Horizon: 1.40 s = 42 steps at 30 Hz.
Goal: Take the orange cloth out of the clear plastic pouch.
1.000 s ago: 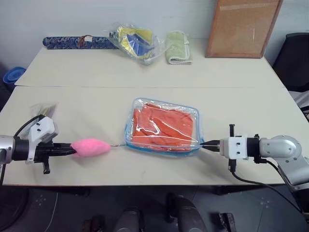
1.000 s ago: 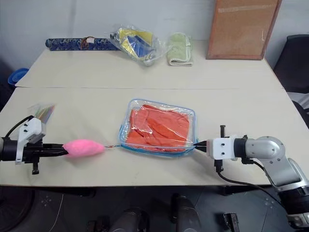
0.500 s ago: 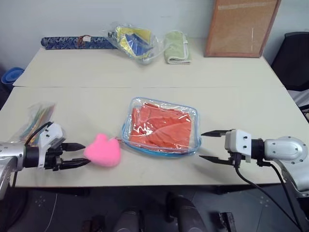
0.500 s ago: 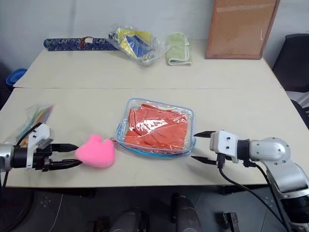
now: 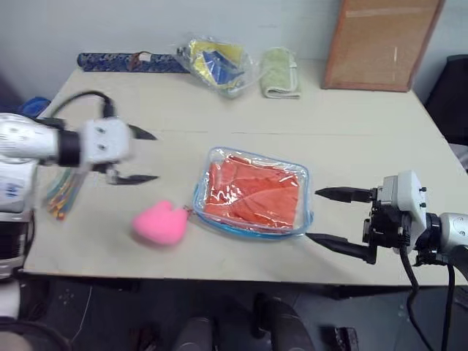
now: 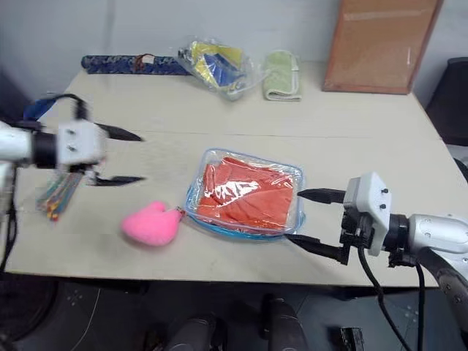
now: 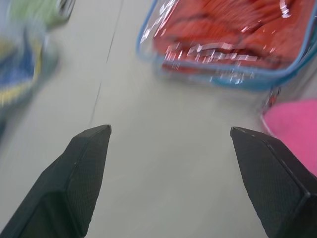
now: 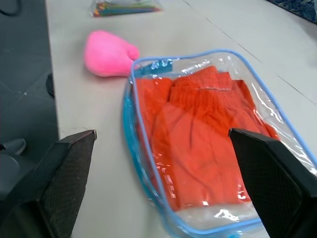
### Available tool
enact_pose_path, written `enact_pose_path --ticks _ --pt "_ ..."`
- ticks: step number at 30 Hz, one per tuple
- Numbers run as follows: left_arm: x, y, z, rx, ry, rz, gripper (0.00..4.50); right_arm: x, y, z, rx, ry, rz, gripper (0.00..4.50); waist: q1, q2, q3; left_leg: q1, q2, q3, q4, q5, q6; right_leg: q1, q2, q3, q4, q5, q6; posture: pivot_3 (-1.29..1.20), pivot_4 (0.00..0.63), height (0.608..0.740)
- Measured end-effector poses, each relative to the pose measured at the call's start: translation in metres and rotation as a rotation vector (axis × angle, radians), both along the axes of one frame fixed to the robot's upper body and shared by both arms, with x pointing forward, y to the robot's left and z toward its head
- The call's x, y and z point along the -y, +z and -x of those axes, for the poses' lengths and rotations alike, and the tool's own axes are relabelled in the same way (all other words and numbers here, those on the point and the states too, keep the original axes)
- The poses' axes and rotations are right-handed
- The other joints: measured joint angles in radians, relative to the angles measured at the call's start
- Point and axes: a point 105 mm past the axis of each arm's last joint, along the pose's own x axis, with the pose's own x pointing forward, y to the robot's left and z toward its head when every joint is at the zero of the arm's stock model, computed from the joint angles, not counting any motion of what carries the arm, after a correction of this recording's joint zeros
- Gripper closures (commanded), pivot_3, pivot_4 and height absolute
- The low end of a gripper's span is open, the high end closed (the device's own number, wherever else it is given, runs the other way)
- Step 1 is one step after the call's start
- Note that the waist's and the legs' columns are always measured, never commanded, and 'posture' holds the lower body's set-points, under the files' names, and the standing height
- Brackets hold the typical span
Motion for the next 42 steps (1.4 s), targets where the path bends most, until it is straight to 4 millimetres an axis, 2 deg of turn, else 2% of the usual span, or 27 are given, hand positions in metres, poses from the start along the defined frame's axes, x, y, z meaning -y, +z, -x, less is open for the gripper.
enact_pose_path --ticks 2,3,8,14,17,22,38,42 --pt "0.028 -0.021 0.005 -0.049 -0.120 -0.008 0.40 0.000 0.000 -0.002 0.009 -0.038 -0.011 0.04 -0.007 -0.001 0.000 0.001 0.001 0.001 0.001 0.000 0.000 0.000 0.001 0.001 0.000 0.000 0.001 0.00 0.150 0.740" --pt "0.035 -0.028 0.007 -0.057 -0.163 -0.033 0.40 -0.001 0.001 -0.003 0.013 -0.050 -0.021 0.04 -0.009 -0.001 0.000 0.001 0.002 0.001 0.001 0.000 0.000 -0.001 0.002 0.003 0.000 0.000 0.000 0.00 0.150 0.740" --pt "0.038 -0.039 0.011 -0.064 -0.232 -0.089 0.40 -0.002 0.000 0.001 0.008 -0.081 -0.042 0.04 -0.006 -0.001 0.000 0.001 0.004 0.000 0.001 0.000 -0.001 -0.001 0.004 0.004 0.000 0.000 -0.001 0.00 0.150 0.740" --pt "0.040 -0.057 0.012 -0.067 -0.300 -0.146 0.40 -0.003 -0.013 0.010 -0.012 -0.108 -0.009 0.04 0.003 -0.001 0.000 0.000 0.001 -0.003 0.003 0.001 0.001 0.000 0.003 0.004 0.000 0.000 0.000 0.00 0.150 0.740" --pt "0.043 -0.059 0.010 -0.054 -0.318 -0.140 1.02 -0.001 -0.015 0.010 -0.013 -0.120 0.005 0.00 0.002 -0.002 0.000 0.000 0.001 -0.004 0.003 0.001 0.001 0.000 0.000 0.004 0.000 0.000 0.000 0.00 0.150 0.740" --pt "0.044 -0.061 0.007 -0.059 -0.321 -0.136 2.56 -0.001 -0.015 0.010 0.001 -0.121 0.013 0.00 0.001 -0.002 0.000 0.000 0.001 -0.004 0.003 0.001 0.002 0.000 0.001 0.004 0.000 0.000 0.000 0.00 0.150 0.740" --pt "0.044 -0.070 0.010 -0.096 -0.327 -0.161 2.56 -0.001 -0.013 0.008 0.011 -0.122 0.011 0.00 0.001 -0.002 0.000 0.000 0.001 -0.004 0.003 0.001 0.002 0.000 0.000 0.004 0.000 0.000 0.000 0.00 0.150 0.740" --pt "0.048 -0.075 0.009 -0.106 -0.335 -0.161 3.34 -0.001 -0.013 0.008 0.013 -0.125 0.011 0.00 0.002 -0.002 0.000 -0.001 0.001 -0.004 0.003 0.001 0.002 0.000 0.000 0.004 -0.001 0.000 0.000 0.00 0.150 0.740"
